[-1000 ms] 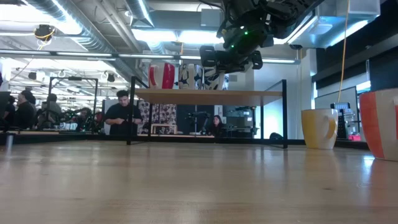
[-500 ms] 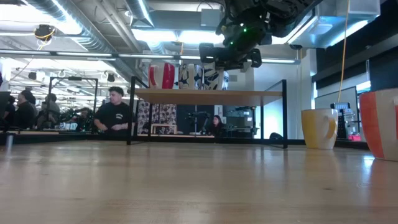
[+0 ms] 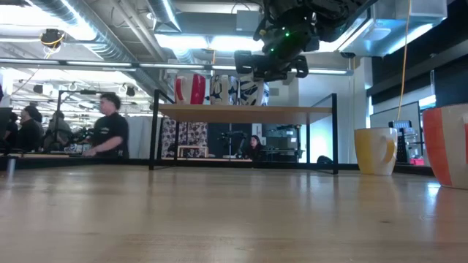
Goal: Place coffee mugs
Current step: Put the blue cup on the shelf, then put the orange cup on the shelf
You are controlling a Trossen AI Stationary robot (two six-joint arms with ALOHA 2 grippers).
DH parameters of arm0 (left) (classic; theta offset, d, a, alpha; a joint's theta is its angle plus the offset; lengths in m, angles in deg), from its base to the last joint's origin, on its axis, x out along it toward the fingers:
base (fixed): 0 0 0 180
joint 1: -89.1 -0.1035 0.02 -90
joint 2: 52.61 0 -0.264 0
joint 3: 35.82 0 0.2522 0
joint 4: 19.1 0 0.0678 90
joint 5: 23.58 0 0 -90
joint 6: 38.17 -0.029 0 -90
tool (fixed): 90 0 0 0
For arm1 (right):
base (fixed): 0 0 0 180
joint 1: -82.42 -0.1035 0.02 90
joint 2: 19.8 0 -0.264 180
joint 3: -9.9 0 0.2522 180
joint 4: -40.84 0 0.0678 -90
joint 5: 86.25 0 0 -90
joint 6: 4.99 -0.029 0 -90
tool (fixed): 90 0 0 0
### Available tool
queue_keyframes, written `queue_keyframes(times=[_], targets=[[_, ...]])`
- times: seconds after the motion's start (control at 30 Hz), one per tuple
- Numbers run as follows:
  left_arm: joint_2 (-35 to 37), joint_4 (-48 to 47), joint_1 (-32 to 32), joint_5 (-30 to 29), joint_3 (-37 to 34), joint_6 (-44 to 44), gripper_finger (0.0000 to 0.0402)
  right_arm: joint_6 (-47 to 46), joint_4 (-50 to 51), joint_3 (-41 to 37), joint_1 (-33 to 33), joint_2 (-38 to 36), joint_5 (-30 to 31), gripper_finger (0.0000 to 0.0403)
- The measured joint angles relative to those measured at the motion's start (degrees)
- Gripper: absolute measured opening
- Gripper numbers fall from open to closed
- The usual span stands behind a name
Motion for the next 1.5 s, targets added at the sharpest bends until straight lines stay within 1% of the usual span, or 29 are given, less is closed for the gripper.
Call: queue_keyframes(times=[0.13,0.23,0.33,0.53,0.6,0.7,0.77,0.87,1.03,1.2,1.33,1.43,1.5], targets=[[0.0,0.0,0.0,0.0,0.0,0.0,0.0144,0.0,0.1,0.0,0.0,0.0,-0.3,0.0098],[0.0,0.0,0.0,0.0,0.0,0.0,0.0144,0.0,0.1,0.0,0.0,0.0,-0.8,0.0117],[0.0,0.0,0.0,0.0,0.0,0.0,0.0144,0.1,0.0,0.0,0.0,0.0,-0.8,0.0159],[0.0,0.0,0.0,0.0,0.0,0.0,0.0144,0.8,-0.1,0.0,-0.5,0.0,-0.4,0.0265],[0.0,0.0,0.0,0.0,0.0,0.0,0.0144,2.3,0.0,0.0,-1.1,-0.3,0.7,0.0290],[0.0,0.0,0.0,0.0,0.0,0.0,0.0144,4.7,-0.6,0.0,-2.1,-2.2,3.6,0.0312],[0.0,0.0,0.0,0.0,0.0,0.0,0.0144,6.4,-1.0,0.0,-2.7,-4.4,4.3,0.0316],[0.0,0.0,0.0,0.0,0.0,0.0,0.0144,9.1,-1.0,0.0,-4.1,-8.5,3.6,0.0318],[0.0,0.0,0.0,0.2,0.0,0.0,0.0144,10.6,1.5,0.0,-8.5,-16.2,-1.6,0.0318],[0.0,0.0,0.0,2.6,0.0,0.0,0.0144,10.2,6.9,0.0,-14.9,-24.0,-7.4,0.0318],[0.0,0.0,0.0,4.9,0.0,0.2,0.0144,7.3,12.3,0.0,-20.2,-29.0,-10.2,0.0318],[0.0,0.1,0.0,7.5,0.0,0.6,0.0144,2.7,17.0,0.0,-23.9,-32.0,-13.7,0.0318],[-0.4,0.7,0.0,9.6,0.0,0.6,0.0144,-2.3,20.8,0.0,-26.1,-33.5,-16.7,0.0318]])
